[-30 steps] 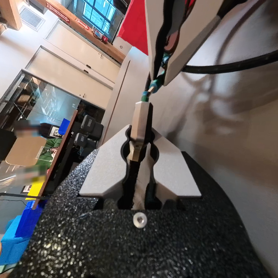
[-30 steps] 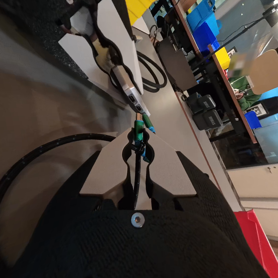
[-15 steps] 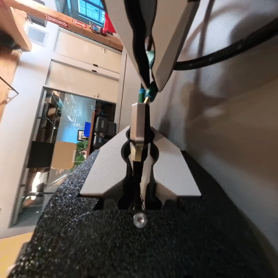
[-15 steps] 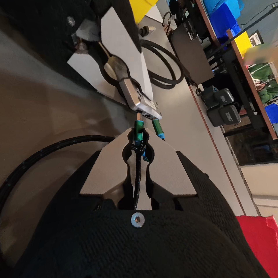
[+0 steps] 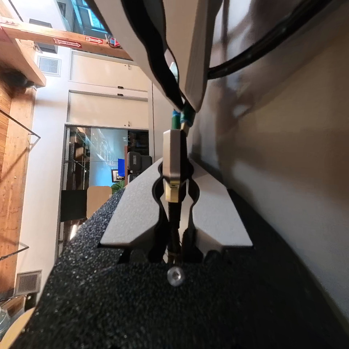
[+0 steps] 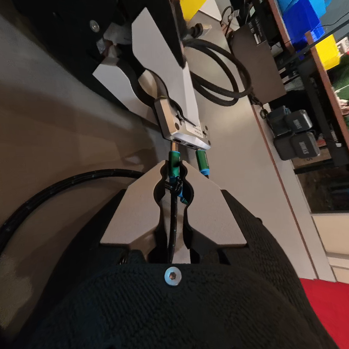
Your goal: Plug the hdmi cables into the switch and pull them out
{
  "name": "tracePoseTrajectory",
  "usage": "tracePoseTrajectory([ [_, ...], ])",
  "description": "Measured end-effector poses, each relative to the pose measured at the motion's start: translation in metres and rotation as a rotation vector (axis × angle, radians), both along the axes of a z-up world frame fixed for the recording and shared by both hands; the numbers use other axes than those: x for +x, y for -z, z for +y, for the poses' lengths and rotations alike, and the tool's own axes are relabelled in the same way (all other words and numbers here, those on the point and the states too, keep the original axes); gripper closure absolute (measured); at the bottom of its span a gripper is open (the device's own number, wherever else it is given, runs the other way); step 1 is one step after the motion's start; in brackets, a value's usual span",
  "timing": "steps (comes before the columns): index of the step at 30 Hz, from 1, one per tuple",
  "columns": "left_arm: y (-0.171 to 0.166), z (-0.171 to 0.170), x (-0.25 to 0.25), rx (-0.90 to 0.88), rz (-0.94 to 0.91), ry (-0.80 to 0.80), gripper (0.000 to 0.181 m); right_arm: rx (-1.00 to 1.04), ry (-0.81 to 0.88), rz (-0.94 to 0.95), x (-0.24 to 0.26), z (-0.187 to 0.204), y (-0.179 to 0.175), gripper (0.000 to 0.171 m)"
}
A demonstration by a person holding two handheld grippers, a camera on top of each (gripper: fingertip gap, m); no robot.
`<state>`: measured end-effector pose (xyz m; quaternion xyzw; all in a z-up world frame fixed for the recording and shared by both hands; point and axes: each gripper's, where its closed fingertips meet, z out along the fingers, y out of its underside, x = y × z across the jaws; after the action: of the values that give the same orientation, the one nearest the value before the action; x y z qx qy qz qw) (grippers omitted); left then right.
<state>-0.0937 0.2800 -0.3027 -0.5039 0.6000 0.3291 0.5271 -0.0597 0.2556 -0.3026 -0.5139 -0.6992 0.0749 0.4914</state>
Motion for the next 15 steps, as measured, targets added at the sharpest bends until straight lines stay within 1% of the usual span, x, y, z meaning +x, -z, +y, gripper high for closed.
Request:
tracePoseTrajectory([
  [3,0.002,0.0,0.0,0.007,0.041,-0.005,0.162,-0.06,0.0,-0.019,0.001,-0.001,0.006,0.161],
  [5,0.002,0.001,-0.001,0.004,0.055,-0.025,0.161,-0.063,0.0,-0.025,0.002,0.0,0.008,0.161],
  [10,0.004,0.001,-0.004,-0.001,0.085,-0.067,0.161,0.054,0.018,-0.004,0.0,0.002,-0.002,0.162],
  [15,0.003,0.001,-0.004,0.001,0.085,-0.074,0.161,0.141,0.033,-0.03,-0.001,0.004,-0.003,0.162],
])
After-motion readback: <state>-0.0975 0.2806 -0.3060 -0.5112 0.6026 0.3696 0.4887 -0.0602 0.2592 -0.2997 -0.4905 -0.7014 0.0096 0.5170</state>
